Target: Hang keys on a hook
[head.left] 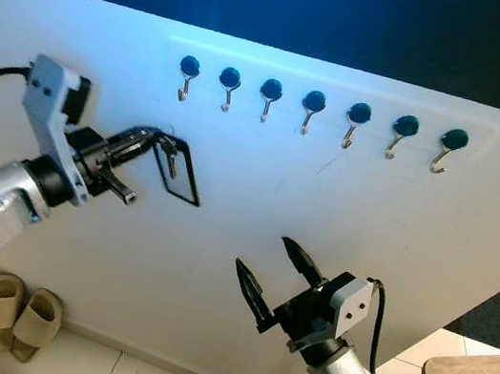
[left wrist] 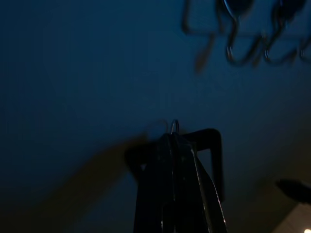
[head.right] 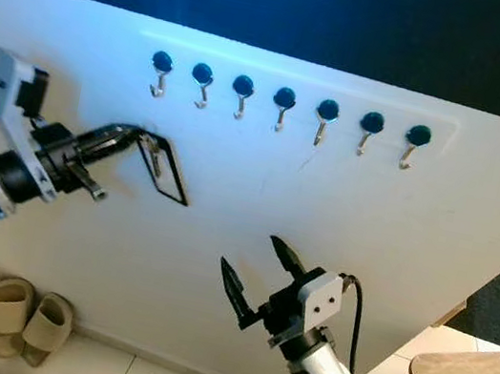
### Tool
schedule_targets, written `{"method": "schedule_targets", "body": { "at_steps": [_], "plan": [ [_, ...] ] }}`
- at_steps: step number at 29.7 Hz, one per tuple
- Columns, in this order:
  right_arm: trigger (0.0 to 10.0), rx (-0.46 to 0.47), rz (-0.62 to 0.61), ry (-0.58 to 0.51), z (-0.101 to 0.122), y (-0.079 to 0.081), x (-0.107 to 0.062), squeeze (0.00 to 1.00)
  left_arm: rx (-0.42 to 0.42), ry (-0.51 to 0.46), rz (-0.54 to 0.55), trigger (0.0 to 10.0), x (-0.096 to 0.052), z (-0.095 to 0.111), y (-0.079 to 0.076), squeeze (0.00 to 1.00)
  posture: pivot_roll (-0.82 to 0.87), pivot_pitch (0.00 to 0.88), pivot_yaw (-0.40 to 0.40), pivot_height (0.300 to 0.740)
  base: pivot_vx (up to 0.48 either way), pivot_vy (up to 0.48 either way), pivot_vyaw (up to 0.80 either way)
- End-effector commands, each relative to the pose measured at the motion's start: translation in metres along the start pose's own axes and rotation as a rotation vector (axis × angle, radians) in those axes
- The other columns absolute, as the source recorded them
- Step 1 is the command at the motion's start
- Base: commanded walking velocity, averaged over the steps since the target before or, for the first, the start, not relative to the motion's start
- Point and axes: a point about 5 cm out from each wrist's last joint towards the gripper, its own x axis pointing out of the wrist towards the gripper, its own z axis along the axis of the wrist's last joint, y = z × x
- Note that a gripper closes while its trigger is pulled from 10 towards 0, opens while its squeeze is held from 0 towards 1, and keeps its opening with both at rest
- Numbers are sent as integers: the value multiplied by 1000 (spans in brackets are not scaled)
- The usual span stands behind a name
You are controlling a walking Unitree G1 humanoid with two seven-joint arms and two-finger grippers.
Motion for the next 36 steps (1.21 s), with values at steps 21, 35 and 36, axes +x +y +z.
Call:
{"method": "schedule_targets", "body": {
  "at_steps": [21, 35, 36],
  "plan": [
    [10000, 3, -2, -4, 1, 0, 1, 0, 66, 13, -18, 10000, 15, 28, 1, 0, 36, 67, -14, 740, 0, 0, 0],
    [10000, 5, -3, -5, 1, 1, 1, 0, 114, -27, -94, 10000, 19, 44, -8, 0, 39, 61, -13, 740, 0, 0, 0],
    [10000, 5, -3, -4, 1, 1, 0, 0, 117, -32, -100, 10000, 18, 45, -8, 0, 40, 62, -14, 740, 0, 0, 0]
  ]
}}
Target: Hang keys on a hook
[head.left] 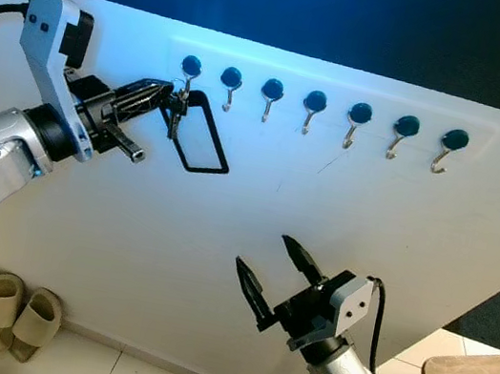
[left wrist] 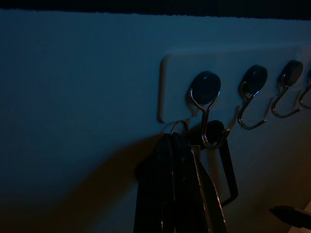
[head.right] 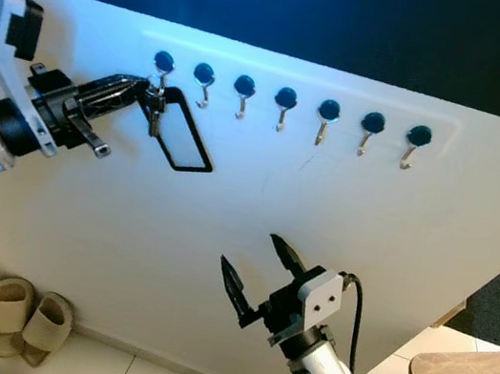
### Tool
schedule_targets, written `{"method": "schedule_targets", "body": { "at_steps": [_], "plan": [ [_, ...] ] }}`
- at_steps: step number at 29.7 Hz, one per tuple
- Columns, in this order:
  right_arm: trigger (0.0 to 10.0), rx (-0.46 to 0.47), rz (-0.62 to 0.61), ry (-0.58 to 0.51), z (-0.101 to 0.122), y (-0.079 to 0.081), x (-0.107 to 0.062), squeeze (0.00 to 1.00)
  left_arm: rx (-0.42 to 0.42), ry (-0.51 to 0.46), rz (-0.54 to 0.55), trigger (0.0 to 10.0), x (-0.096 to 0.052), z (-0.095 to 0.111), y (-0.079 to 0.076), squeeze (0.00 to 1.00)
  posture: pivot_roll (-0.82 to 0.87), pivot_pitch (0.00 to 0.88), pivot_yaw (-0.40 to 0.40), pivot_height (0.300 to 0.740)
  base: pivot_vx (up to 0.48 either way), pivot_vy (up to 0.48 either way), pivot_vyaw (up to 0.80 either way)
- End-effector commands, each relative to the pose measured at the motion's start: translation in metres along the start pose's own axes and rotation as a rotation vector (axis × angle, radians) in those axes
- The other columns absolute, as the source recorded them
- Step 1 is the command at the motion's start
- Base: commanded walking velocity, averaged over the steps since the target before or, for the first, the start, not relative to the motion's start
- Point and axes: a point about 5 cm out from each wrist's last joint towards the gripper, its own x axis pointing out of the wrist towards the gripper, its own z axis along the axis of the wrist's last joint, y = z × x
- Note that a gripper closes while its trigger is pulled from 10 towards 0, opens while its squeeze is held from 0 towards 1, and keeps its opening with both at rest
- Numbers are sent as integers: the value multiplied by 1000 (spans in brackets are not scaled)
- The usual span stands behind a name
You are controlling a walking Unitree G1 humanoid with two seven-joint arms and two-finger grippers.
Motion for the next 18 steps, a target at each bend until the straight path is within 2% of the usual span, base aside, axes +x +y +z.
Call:
{"method": "schedule_targets", "body": {
  "at_steps": [1, 8, 12, 14, 18],
  "plan": [
    [10000, 6, -2, 1, 0, 1, -1, 0, 40, -4, -29, 10000, -2, 8, -3, 0, 40, 62, -14, 740, 0, 0, 0],
    [10000, 8, -1, 3, 0, 1, -1, 0, 38, -8, -56, 10000, -5, 7, -5, 0, 43, 68, -19, 740, 0, 0, 0],
    [10000, 8, 1, 6, -1, 2, -1, 0, 38, 105, -7, 10000, -10, -6, 3, 0, 43, 71, -20, 740, 0, 0, 0],
    [10000, 9, 1, 7, -1, 2, -2, 0, 45, 165, -31, 10000, -15, -12, 3, 0, 42, 73, -20, 740, 0, 0, 0],
    [10000, 9, 1, 8, -1, 2, -2, 0, 42, 195, -51, 10000, -19, -16, 2, 0, 41, 75, -20, 740, 0, 0, 0]
  ]
}}
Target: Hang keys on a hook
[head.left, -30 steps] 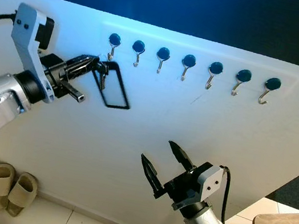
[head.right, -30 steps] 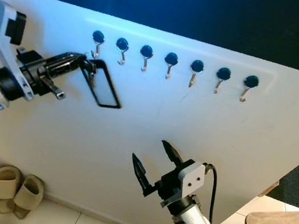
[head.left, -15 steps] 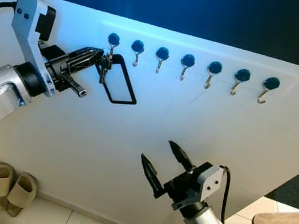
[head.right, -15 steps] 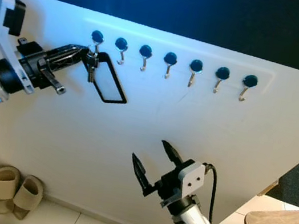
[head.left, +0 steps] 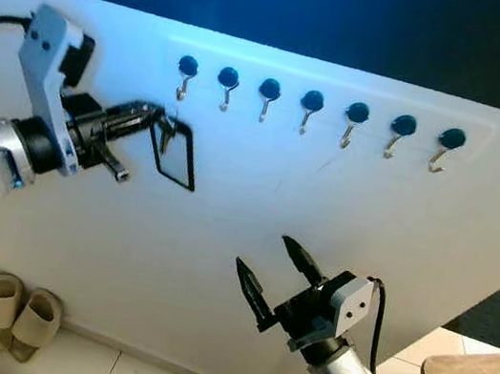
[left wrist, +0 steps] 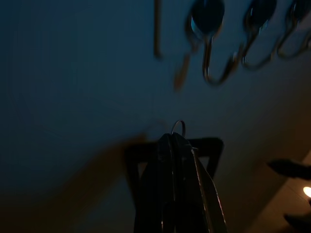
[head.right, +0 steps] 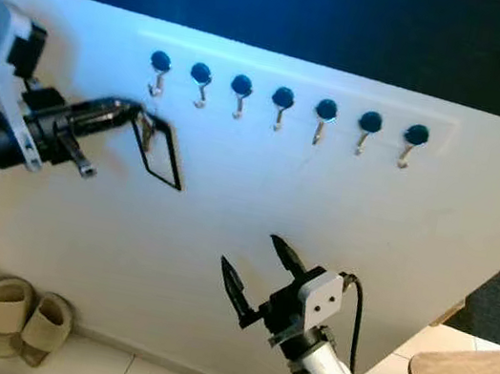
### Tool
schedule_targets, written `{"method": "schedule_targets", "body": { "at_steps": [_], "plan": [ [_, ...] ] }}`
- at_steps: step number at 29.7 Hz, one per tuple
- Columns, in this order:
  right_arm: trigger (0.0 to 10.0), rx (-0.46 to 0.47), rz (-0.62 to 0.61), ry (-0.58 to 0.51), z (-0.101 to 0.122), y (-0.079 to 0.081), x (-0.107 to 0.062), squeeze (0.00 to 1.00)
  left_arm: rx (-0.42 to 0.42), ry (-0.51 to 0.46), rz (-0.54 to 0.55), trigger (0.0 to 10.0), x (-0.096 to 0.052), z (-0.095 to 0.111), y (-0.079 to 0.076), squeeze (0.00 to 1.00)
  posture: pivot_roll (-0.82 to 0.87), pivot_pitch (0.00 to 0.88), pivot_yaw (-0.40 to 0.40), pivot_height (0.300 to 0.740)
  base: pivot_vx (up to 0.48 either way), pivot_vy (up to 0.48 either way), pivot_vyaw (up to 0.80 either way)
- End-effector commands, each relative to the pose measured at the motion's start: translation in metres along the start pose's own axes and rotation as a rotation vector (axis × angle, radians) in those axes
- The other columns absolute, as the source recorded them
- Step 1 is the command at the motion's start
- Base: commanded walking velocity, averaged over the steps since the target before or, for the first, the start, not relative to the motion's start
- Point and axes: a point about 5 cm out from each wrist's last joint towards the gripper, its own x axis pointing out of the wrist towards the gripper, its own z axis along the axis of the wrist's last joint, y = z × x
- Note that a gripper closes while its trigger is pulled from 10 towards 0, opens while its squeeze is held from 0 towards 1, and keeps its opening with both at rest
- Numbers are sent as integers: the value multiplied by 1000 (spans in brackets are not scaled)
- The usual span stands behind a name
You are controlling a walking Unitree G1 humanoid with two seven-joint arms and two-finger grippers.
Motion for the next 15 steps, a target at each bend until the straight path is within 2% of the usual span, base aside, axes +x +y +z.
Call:
{"method": "schedule_targets", "body": {
  "at_steps": [1, 6, 11, 15],
  "plan": [
    [10000, 8, -1, 5, 0, 1, -2, 0, 25, 44, -13, 10000, -4, 0, 0, 0, 42, 75, -20, 740, 0, 0, 0],
    [10000, 9, -2, 6, 0, 1, -2, 0, 31, 11, -30, 10000, -6, 4, -1, 0, 41, 76, -21, 740, 0, 0, 0],
    [10000, 10, -2, 5, 0, 1, -3, 0, 53, -97, -65, 10000, -4, 21, -7, 0, 42, 77, -22, 740, 0, 0, 0],
    [10000, 10, -2, 5, 0, 1, -3, 0, 52, -111, -67, 10000, -3, 24, -8, 0, 42, 78, -21, 740, 0, 0, 0]
  ]
}}
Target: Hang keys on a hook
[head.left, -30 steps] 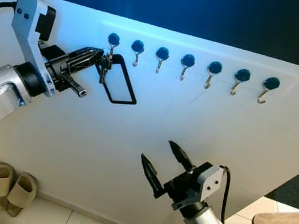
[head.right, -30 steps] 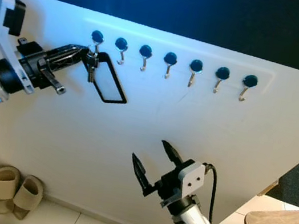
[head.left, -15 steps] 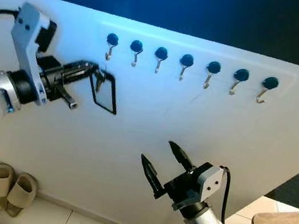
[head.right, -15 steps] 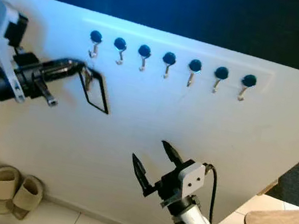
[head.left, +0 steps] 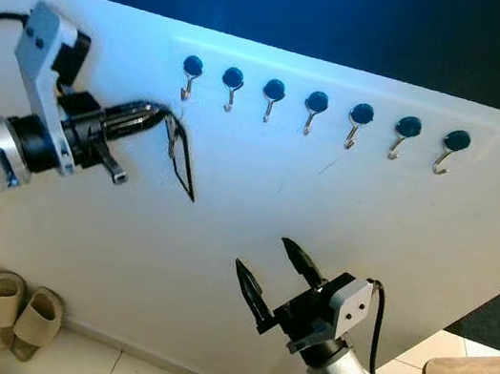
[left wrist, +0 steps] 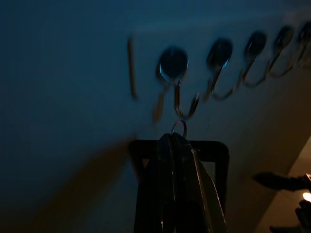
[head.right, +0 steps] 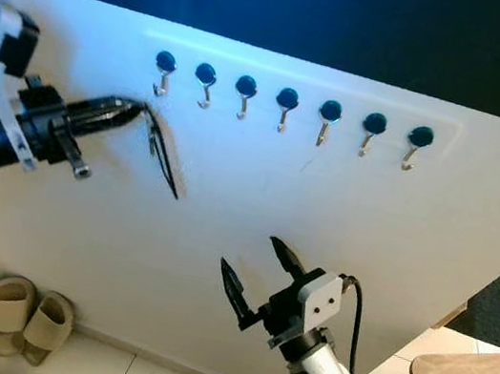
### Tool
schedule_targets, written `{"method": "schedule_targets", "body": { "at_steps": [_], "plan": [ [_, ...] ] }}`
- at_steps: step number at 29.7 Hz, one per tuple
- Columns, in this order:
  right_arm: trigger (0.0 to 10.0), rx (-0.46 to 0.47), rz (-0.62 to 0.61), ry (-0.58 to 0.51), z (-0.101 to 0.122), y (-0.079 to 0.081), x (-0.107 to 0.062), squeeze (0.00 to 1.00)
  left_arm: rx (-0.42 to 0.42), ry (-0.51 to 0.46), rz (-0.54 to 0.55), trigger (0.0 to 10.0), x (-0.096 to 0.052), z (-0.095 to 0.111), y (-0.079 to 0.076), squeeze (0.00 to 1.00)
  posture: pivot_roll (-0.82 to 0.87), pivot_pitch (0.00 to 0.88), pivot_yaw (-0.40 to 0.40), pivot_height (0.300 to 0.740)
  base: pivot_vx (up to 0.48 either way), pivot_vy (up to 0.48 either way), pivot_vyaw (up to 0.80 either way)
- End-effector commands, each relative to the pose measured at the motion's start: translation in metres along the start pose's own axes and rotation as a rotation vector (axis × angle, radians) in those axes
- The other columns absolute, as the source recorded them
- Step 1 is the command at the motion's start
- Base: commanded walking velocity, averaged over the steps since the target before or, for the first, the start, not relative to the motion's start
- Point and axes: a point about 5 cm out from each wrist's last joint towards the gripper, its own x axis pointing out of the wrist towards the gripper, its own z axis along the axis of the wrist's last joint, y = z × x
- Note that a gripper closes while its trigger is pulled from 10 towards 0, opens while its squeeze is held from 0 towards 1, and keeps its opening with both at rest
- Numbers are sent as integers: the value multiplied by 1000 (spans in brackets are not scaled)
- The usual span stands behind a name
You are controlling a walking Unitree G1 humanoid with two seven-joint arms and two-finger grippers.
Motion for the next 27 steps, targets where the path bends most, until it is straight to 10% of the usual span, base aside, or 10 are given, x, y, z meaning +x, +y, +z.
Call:
{"method": "schedule_targets", "body": {
  "at_steps": [1, 27],
  "plan": [
    [10000, 8, 0, 1, 0, 1, -1, 0, 10, -19, -22, 10000, 1, 6, -4, 0, 42, 78, -21, 740, 0, 0, 0],
    [10000, 13, -2, 0, 1, 1, 0, 0, 12, 44, -235, 10000, -2, 10, -29, 0, 45, 78, -18, 740, 0, 0, 0]
  ]
}}
